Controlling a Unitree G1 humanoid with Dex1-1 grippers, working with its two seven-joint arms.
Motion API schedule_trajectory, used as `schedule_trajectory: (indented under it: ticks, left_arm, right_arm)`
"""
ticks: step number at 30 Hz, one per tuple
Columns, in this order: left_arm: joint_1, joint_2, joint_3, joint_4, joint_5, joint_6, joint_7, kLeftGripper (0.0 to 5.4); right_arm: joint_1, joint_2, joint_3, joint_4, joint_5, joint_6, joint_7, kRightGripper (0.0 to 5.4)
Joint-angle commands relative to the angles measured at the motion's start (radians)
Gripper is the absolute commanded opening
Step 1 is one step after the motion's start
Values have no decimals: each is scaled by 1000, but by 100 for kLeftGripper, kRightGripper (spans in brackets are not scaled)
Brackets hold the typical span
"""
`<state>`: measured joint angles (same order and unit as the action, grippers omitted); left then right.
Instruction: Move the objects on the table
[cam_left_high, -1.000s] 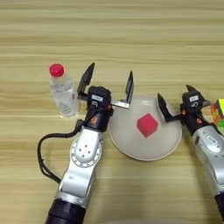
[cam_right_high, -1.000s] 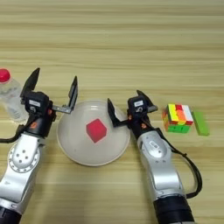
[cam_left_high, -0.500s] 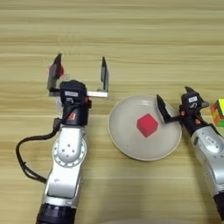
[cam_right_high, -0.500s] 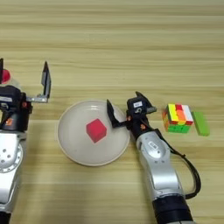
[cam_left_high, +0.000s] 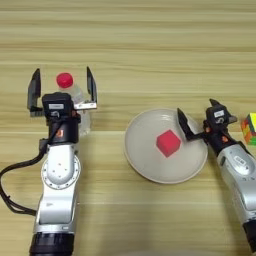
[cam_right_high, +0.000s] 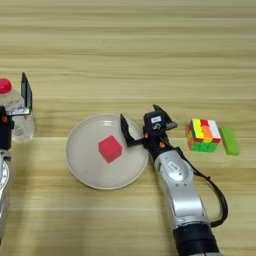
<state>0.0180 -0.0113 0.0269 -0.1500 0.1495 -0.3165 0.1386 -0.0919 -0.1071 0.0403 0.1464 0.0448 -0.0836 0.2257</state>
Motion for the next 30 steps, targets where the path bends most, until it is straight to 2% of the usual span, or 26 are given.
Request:
schedule_trajectory:
  ticks: [1, 3, 10, 24, 30]
  left_arm:
    - [-17, 12, 2, 41, -26, 37, -26, 540]
    - [-19, 8, 0, 53, -56, 43, -49, 540]
    - [-33, 11, 15, 98, -65, 38, -51, 540]
    - [-95, 20, 56, 317, -121, 2, -70, 540]
    - [-102, 23, 56, 341, -128, -14, -71, 540]
  right_arm:
    - [-1, 4, 1, -1, 1, -7, 0, 538]
    - [0, 5, 1, -2, 0, -7, -1, 538]
    - [3, 6, 5, -2, -1, -8, 0, 538]
    - [7, 9, 9, -1, -1, -11, -4, 538]
    - [7, 7, 8, 4, -2, -12, -4, 538]
